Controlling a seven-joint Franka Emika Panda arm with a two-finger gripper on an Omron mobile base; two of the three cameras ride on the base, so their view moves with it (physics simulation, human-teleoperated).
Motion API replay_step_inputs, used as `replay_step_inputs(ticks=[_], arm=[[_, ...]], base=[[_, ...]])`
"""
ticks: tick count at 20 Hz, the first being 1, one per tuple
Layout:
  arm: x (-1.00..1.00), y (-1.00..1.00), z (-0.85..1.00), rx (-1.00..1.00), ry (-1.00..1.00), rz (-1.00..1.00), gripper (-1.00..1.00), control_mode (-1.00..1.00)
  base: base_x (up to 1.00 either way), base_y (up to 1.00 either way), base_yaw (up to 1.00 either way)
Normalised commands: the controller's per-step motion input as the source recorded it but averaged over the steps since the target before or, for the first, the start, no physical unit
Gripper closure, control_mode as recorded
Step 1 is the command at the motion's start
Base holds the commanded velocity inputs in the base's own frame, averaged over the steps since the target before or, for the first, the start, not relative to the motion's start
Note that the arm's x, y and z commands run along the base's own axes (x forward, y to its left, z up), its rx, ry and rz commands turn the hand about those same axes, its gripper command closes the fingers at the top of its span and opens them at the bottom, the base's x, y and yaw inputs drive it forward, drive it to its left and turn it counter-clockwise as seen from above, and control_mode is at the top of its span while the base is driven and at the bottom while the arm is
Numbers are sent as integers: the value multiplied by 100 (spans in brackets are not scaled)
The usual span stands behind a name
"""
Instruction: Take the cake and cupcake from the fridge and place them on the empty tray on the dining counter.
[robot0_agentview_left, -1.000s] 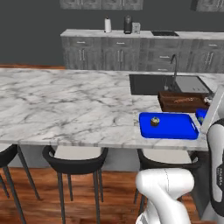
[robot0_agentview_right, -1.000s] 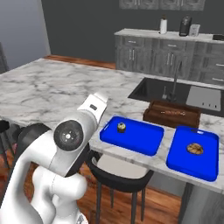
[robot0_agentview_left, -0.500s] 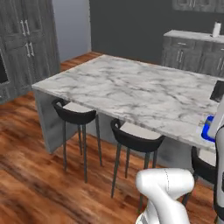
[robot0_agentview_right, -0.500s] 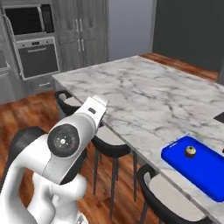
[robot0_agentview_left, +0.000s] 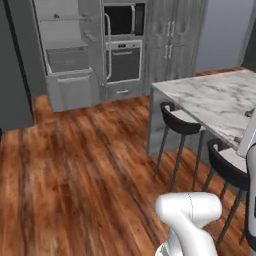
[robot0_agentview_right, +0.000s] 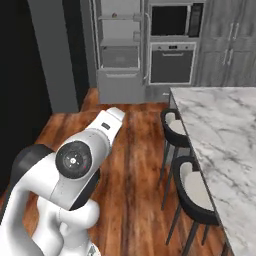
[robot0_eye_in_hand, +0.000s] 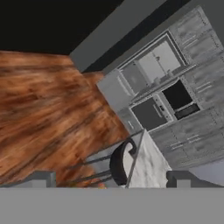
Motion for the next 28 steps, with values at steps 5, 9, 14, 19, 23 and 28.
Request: replay_step_inputs(ticks=[5, 9, 14, 19, 23, 28], arm=[[0, 0, 0, 0, 0, 0, -100, 100], [0, 0, 0, 0, 0, 0, -100, 100], [0, 0, 0, 0, 0, 0, -100, 100], [0, 0, 0, 0, 0, 0, -100, 100], [0, 0, 0, 0, 0, 0, -100, 100], [0, 0, 0, 0, 0, 0, -100, 100]], base=[[11, 42, 77], [63, 13, 50], [100, -14, 31], [100, -37, 26], [100, -63, 24], [100, -82, 18]])
